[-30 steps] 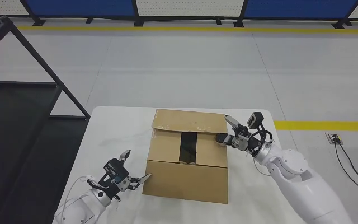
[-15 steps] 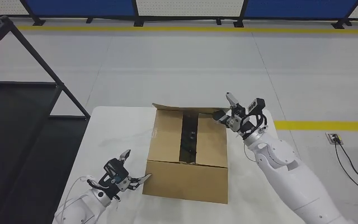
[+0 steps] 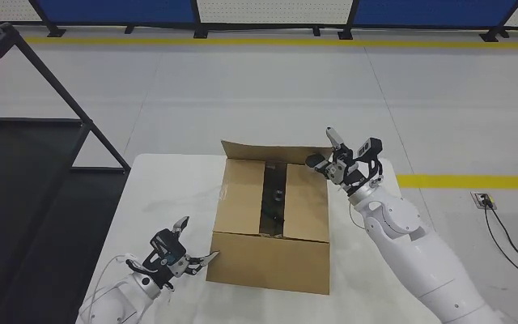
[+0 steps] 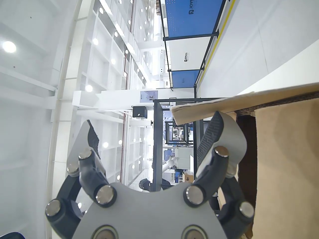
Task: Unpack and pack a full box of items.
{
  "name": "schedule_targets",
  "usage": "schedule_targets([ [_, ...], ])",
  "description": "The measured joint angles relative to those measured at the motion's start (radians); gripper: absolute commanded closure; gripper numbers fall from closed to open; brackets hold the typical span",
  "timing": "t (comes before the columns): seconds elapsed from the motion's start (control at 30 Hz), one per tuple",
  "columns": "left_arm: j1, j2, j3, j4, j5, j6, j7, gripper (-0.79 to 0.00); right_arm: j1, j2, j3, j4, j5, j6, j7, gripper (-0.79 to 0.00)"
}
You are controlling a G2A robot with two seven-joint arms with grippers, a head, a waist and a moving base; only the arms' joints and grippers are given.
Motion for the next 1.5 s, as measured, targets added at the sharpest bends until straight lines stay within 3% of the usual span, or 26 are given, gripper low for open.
schedule_targets([
  [0.27, 0.000, 0.000, 0.000, 0.000, 0.000, 0.000, 0.000, -0.785, -0.002, -0.001, 0.002, -0.005, 0.003, 0.000, -0.007, -0.785],
  [0.4, 0.000, 0.000, 0.000, 0.000, 0.000, 0.000, 0.000, -0.785, 0.015, -0.021, -0.006, -0.021, 0.005, 0.032, -0.087, -0.785],
  [0.87, 0.000, 0.000, 0.000, 0.000, 0.000, 0.000, 0.000, -0.785, 0.213, -0.152, -0.134, 0.206, 0.025, 0.122, -0.295, -0.785],
  [1.17, 0.000, 0.000, 0.000, 0.000, 0.000, 0.000, 0.000, -0.785, 0.308, -0.229, -0.168, 0.397, 0.074, 0.175, -0.300, -0.785],
  [1.5, 0.000, 0.000, 0.000, 0.000, 0.000, 0.000, 0.000, -0.785, 0.349, -0.287, -0.193, 0.512, 0.028, 0.211, -0.286, -0.785],
])
